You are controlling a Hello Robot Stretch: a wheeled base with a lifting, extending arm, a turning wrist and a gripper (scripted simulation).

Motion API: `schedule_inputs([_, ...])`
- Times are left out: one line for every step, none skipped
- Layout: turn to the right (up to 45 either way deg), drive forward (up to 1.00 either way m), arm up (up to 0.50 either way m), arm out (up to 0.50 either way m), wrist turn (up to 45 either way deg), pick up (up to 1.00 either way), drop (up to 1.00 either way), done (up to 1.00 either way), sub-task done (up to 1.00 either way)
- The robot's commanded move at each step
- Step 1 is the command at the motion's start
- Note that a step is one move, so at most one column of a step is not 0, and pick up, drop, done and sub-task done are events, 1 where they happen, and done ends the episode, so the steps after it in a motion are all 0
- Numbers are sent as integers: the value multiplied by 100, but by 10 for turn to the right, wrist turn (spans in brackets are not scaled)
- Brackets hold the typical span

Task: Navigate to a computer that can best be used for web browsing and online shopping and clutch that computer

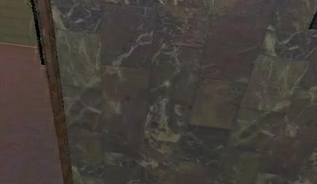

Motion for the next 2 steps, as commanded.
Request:
schedule_inputs([-390,0,0,0,0,0,0,0,0])
schedule_inputs([0,25,0,0,0,0,0,0,0])
